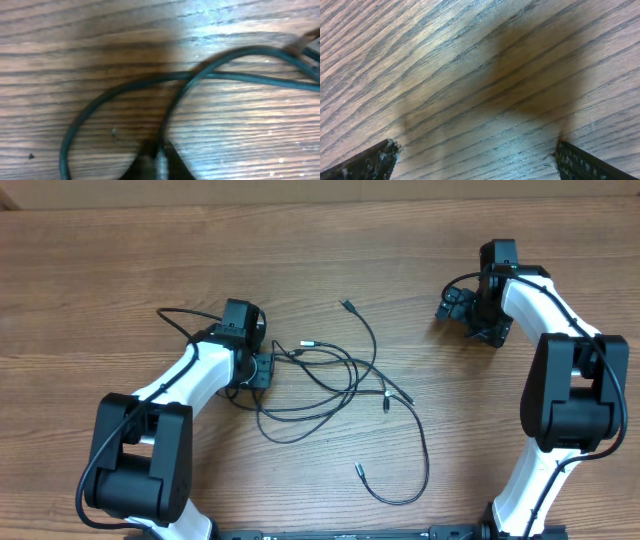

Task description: Untangle cables

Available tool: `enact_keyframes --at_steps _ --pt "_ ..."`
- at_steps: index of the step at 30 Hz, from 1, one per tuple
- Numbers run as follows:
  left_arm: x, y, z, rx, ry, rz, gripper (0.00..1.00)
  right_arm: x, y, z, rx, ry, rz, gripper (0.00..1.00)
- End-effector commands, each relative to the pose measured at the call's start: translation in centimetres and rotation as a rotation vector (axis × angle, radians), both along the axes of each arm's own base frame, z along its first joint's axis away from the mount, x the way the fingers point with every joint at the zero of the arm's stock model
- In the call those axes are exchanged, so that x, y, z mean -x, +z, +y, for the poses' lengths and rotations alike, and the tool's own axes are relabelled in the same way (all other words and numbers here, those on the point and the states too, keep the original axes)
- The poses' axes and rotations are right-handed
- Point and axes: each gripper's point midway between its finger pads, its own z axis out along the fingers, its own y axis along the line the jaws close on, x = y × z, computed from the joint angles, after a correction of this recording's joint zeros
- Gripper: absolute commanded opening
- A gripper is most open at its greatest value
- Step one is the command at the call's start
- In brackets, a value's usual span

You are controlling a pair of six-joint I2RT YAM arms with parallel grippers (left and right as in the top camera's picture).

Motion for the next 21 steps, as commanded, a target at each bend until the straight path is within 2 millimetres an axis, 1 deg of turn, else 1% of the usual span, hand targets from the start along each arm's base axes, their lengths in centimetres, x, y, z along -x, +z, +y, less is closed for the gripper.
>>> enact_keyframes --at_steps 1,5,6,8,9,11,13,17,18,21 --pt "2.82 -3.04 0.54 -0.021 0.000 0.122 0.04 -0.40 -0.02 -0.30 0.007 -0.008 -0.006 1.00" --pt "2.82 -3.04 0.54 -0.021 0.000 0.122 0.04 -0.40 -0.02 -0.30 0.007 -0.008 -0.006 1.00" --pt "2.84 -3.04 0.54 -0.021 0.000 0.122 0.06 -0.40 -0.02 -0.32 0.007 -0.008 -0.006 1.00" --pt "2.83 -3.04 0.54 -0.021 0.000 0.122 0.17 -0.40 -0.02 -0.30 0.007 -0.008 -0.006 1.00" --pt "2.80 -3.03 0.53 -0.020 0.000 0.121 0.19 -0.40 -0.02 -0.30 0.007 -0.008 -0.006 1.00" --pt "2.79 -3.04 0.53 -0.020 0.000 0.120 0.20 -0.40 -0.02 -0.30 0.007 -0.008 -0.006 1.00" --pt "2.76 -3.03 0.52 -0.020 0.000 0.119 0.23 -0.40 -0.02 -0.30 0.007 -0.008 -0.006 1.00" --pt "2.79 -3.04 0.46 -0.017 0.000 0.120 0.18 -0.40 -0.02 -0.30 0.007 -0.008 -0.006 1.00" --pt "2.87 -3.04 0.39 -0.013 -0.001 0.124 0.19 -0.40 -0.02 -0.32 0.007 -0.008 -0.006 1.00" --pt "3.25 -3.04 -0.10 0.016 -0.005 0.141 0.33 -0.40 -0.02 -0.30 0.007 -0.008 -0.006 1.00"
